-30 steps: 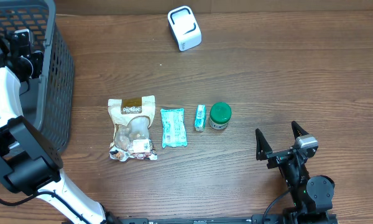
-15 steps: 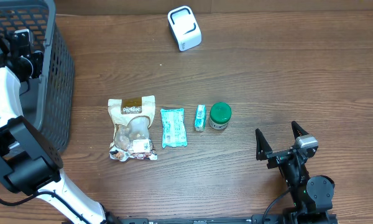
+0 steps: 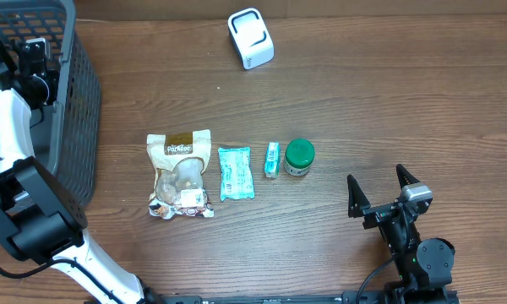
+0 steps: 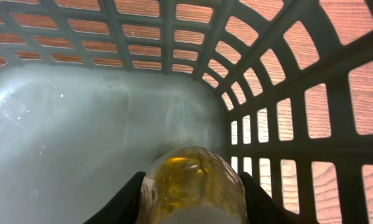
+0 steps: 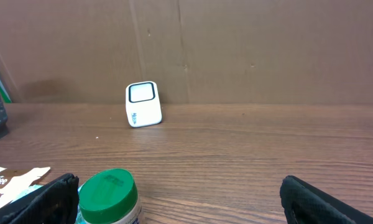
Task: Scan the item barcode
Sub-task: 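Lower the left gripper into the basket over the yellow bottle, then grasp the yellow bottle cap and lift it out of the basket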
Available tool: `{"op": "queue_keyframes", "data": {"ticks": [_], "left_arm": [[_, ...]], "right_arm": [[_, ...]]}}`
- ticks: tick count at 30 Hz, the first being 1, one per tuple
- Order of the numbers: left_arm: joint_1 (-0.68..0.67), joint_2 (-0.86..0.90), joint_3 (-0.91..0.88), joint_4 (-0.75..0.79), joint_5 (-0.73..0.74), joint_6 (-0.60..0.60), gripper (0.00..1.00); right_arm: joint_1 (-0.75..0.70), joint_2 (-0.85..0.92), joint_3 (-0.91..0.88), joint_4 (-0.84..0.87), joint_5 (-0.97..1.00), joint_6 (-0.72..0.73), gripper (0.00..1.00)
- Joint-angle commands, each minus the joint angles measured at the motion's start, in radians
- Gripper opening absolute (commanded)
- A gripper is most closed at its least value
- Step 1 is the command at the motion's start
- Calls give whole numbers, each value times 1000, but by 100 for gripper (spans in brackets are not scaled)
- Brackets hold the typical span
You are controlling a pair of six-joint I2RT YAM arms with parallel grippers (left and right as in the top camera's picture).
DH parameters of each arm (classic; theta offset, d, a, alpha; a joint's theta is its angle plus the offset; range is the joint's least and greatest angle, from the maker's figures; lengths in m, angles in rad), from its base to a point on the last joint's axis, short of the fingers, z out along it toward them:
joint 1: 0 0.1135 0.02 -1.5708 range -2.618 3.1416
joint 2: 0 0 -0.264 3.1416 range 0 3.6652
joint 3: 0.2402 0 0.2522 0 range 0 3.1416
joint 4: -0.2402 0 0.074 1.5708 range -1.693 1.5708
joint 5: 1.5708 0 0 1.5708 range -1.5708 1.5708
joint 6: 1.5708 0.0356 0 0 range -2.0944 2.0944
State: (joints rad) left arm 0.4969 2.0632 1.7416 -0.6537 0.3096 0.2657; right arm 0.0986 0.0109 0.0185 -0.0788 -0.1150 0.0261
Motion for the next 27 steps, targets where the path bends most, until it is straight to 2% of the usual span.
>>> {"op": "queue_keyframes", "data": {"ticks": [1, 3, 7, 22, 27], "left_arm": [[-5, -11, 15, 0, -38, -33, 27], [-6, -37, 24, -2, -70, -49, 22], [-5, -126, 25, 13, -97, -79, 21], [-9, -573, 25, 34, -96, -431, 18], [-16, -712, 25, 37, -96, -460, 16]], "right_arm": [[-5, -8, -11, 5, 9, -1, 100], [-5, -8, -11, 5, 9, -1, 100], [-5, -8, -11, 5, 9, -1, 100], [-5, -8, -11, 5, 9, -1, 100], [-5, -8, -11, 5, 9, -1, 100]]}}
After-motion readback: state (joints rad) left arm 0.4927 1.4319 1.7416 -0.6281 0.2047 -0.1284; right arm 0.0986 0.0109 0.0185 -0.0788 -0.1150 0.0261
